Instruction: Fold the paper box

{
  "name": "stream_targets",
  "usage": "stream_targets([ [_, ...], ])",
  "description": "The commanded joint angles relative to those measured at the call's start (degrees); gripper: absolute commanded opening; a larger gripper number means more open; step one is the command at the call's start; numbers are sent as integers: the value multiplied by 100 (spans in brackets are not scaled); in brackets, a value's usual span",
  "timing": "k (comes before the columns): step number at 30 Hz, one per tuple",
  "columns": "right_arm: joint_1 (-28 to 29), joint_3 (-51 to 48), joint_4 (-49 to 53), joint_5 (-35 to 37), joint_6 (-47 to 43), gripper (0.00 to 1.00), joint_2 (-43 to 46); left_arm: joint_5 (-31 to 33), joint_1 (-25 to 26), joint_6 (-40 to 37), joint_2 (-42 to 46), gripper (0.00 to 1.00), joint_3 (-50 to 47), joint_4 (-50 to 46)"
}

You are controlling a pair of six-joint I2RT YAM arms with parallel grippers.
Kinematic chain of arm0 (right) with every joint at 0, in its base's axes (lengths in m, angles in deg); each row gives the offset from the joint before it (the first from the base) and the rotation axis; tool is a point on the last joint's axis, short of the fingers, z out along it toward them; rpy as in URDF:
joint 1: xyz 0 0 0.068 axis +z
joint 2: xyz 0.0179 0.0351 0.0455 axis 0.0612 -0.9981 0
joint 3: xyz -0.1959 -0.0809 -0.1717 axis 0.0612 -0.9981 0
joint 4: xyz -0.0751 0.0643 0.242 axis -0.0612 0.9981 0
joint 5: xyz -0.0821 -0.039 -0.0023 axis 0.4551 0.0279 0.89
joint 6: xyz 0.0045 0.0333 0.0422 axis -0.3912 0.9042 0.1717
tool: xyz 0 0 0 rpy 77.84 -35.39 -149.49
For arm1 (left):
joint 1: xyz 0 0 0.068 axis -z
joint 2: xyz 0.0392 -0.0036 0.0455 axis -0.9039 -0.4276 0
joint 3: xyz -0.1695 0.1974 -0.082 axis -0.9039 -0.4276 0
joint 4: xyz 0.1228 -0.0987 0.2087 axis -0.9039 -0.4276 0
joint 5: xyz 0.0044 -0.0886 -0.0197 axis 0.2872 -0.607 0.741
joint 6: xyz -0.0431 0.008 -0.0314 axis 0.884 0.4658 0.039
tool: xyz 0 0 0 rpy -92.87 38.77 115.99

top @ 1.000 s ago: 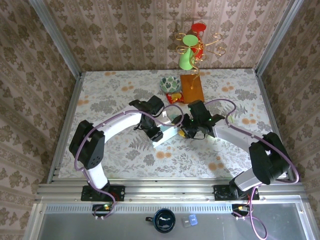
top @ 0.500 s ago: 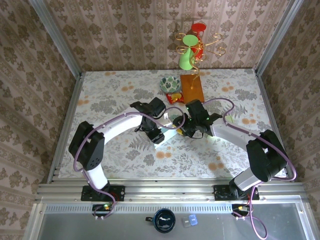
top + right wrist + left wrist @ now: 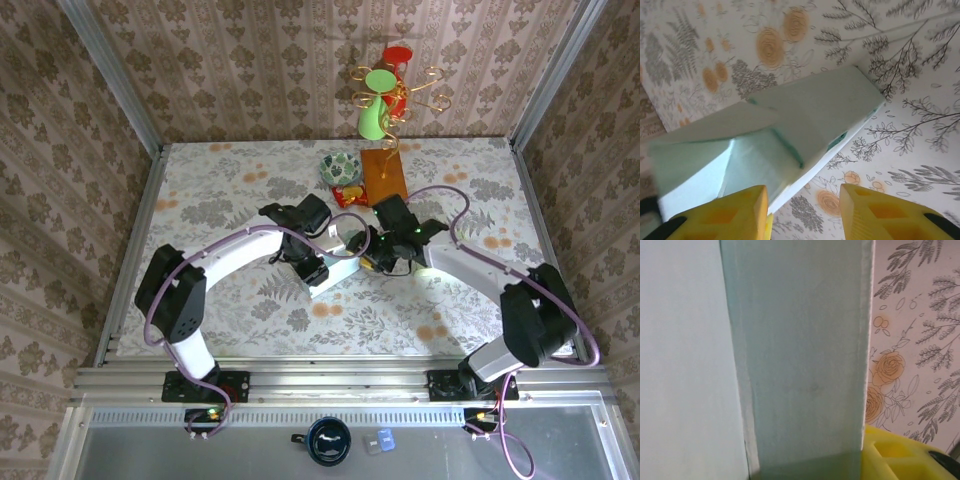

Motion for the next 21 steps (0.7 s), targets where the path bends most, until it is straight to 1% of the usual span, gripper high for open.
stream_targets([
  [1, -508, -17, -5, -206, -1596, 45, 892, -215, -62, -468, 270, 44, -8, -103],
  [3, -905, -87, -106, -741, -2225, 45, 1100, -198, -78, -688, 287, 43, -12, -202],
  [4, -1042, -23, -2, -902, -2581, 45, 1123, -198, -96, -798, 296, 43, -25, -255],
  [7, -1154, 396, 658, -1078, -3771, 45, 980, -232, -153, -1073, 298, 42, -40, -396],
  [9, -1148, 656, 1093, -1348, -4342, 44, 734, -240, -162, -1225, 298, 42, -67, -458],
  [12, -1010, 955, 1592, -1141, -4989, 43, 541, -330, -180, -1388, 297, 42, -110, -495],
  [14, -928, 1037, 1712, -992, -5269, 44, 314, -337, -180, -1410, 282, 42, -111, -497],
  [18, -756, 1247, 1960, -728, -5618, 45, -28, -382, -180, -1451, 232, 42, -146, -479],
  [21, -602, 1326, 1941, -788, -5773, 46, -251, -385, -175, -1462, 202, 42, -181, -451],
])
